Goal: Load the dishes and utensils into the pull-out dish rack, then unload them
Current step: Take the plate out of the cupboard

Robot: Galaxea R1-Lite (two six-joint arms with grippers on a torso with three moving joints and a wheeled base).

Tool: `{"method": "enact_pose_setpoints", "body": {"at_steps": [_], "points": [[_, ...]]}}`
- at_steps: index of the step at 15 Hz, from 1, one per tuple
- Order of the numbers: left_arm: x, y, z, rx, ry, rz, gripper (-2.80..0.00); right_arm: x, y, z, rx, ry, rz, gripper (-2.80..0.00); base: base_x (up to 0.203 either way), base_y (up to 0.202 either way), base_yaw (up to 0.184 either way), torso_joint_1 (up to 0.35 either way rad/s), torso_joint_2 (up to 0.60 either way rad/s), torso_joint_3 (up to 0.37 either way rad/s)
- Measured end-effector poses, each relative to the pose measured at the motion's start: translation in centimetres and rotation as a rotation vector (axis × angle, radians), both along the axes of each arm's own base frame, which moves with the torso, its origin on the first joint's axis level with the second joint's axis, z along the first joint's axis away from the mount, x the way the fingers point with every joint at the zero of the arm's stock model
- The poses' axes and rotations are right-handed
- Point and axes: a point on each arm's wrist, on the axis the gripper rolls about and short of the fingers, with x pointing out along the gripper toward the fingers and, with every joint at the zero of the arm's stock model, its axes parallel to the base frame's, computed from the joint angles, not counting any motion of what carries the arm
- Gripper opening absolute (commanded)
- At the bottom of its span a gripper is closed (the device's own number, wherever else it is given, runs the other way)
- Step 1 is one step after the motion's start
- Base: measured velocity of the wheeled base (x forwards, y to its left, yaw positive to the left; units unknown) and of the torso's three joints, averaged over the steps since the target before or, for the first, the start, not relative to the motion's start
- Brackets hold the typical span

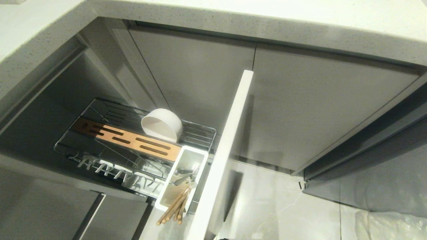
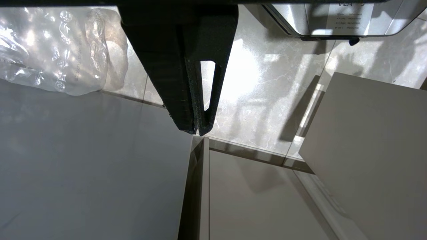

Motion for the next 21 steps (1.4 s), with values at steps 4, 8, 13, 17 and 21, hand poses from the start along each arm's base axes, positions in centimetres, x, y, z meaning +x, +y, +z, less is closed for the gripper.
{"method": "enact_pose_setpoints", "body": {"at_steps": [4, 8, 13, 17, 21], "points": [[1.1, 1.0, -0.5, -0.032, 0.043, 0.031, -2.80, 0.0, 0.0, 0.0, 0.000, 0.000, 0.000, -2.80, 0.000, 0.000, 0.000, 0.000, 0.00, 0.000], [2.9, 2.5, -1.3, -0.068, 0.103, 0.067, -2.80, 0.0, 0.0, 0.0, 0.000, 0.000, 0.000, -2.80, 0.000, 0.000, 0.000, 0.000, 0.00, 0.000], [4.5, 3.8, -2.3, -0.110, 0.172, 0.079, -2.80, 0.0, 0.0, 0.0, 0.000, 0.000, 0.000, -2.80, 0.000, 0.000, 0.000, 0.000, 0.00, 0.000], [4.9, 4.1, -2.5, -0.120, 0.185, 0.078, -1.07, 0.0, 0.0, 0.0, 0.000, 0.000, 0.000, -2.80, 0.000, 0.000, 0.000, 0.000, 0.00, 0.000], [4.8, 4.0, -2.5, -0.126, 0.176, 0.064, 0.00, 0.0, 0.0, 0.0, 0.000, 0.000, 0.000, -2.80, 0.000, 0.000, 0.000, 0.000, 0.00, 0.000]]}}
